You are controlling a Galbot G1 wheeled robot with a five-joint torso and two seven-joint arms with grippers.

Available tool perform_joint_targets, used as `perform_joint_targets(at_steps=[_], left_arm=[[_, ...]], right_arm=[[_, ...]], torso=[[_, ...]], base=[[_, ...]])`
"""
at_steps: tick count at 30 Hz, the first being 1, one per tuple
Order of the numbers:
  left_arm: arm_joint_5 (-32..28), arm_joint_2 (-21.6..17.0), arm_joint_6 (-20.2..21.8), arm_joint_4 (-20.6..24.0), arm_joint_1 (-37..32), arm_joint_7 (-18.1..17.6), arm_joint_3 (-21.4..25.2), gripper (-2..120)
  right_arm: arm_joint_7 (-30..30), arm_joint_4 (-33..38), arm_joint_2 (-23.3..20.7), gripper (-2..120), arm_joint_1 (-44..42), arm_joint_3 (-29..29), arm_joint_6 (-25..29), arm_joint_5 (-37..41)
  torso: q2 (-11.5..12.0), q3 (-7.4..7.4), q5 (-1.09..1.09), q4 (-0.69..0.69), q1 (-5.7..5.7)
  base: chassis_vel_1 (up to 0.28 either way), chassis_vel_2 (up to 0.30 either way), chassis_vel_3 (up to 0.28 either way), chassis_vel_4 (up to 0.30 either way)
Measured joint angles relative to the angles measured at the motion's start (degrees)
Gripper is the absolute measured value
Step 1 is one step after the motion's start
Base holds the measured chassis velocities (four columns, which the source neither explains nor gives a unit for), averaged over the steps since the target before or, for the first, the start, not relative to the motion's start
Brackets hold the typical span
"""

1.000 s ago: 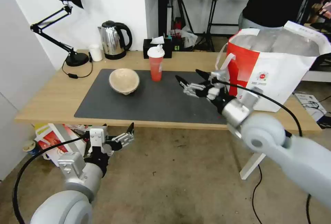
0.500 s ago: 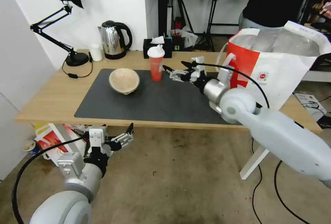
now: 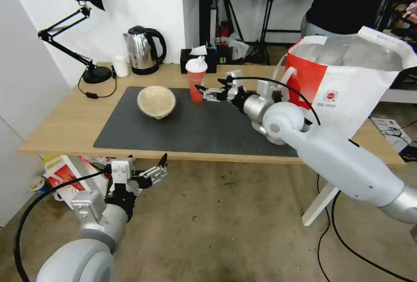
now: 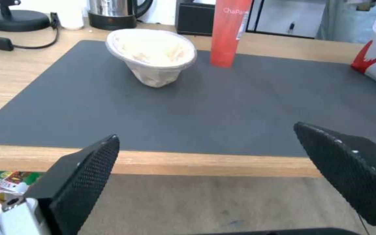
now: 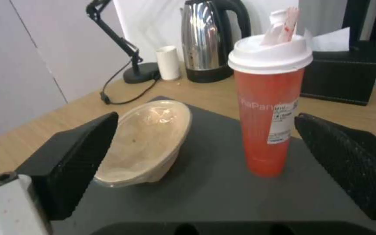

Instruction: Pick up the trash from the table and place it into the takeout bag.

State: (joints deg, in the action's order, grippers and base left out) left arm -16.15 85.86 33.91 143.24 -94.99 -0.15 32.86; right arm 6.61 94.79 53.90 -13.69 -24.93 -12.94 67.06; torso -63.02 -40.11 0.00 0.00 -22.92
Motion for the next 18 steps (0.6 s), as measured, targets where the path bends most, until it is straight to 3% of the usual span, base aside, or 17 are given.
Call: perform_joint_targets(at_steps=[18], left_arm=[[-0.14,-0.10,-0.04,0.00,0.33,0.01,-0.31,100]], right_arm=[[2.06,-8.97,6.71,100,3.91,-1.83,-0.54,-2.27]], torso=[[0.00,0.00,0.00,0.00,0.00]], base=[[0.000,0.000,0.000,0.000]])
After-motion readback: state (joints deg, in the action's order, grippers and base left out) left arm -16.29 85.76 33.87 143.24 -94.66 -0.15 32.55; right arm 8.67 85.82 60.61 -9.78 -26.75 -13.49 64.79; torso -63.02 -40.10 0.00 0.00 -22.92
